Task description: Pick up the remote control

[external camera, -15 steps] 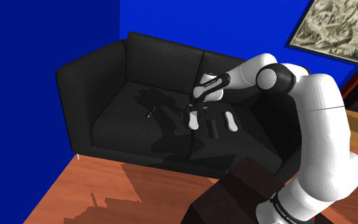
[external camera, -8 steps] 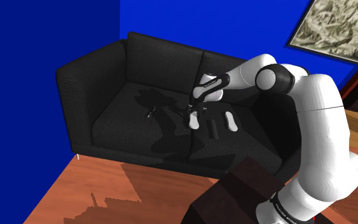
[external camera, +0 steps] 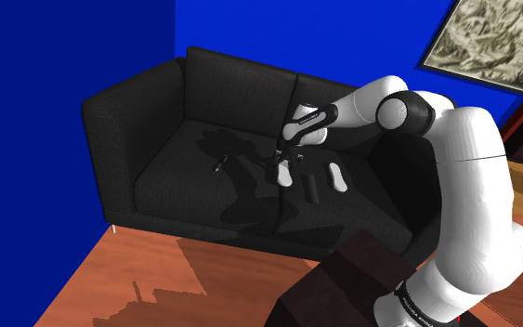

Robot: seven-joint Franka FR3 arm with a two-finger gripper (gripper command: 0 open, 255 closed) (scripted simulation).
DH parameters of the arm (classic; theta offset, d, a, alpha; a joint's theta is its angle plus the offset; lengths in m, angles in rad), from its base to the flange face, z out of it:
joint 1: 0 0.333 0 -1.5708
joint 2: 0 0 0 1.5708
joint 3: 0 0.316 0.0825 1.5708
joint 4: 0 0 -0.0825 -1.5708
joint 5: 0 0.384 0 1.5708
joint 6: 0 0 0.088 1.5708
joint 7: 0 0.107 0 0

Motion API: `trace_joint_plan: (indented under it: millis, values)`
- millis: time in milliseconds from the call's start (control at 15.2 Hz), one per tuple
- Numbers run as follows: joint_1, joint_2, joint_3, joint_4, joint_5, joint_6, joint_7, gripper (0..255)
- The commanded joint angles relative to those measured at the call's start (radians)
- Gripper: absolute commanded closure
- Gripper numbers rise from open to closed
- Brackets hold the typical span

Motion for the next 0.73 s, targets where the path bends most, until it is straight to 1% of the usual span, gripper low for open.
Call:
trace_joint_plan:
  millis: [0, 660]
  values:
    - [0.001, -0.02, -0.001, -0.005, -0.001, -0.015, 0.001, 255]
    - [0.003, -0.111, -0.005, -0.009, -0.005, -0.102, 0.003, 255]
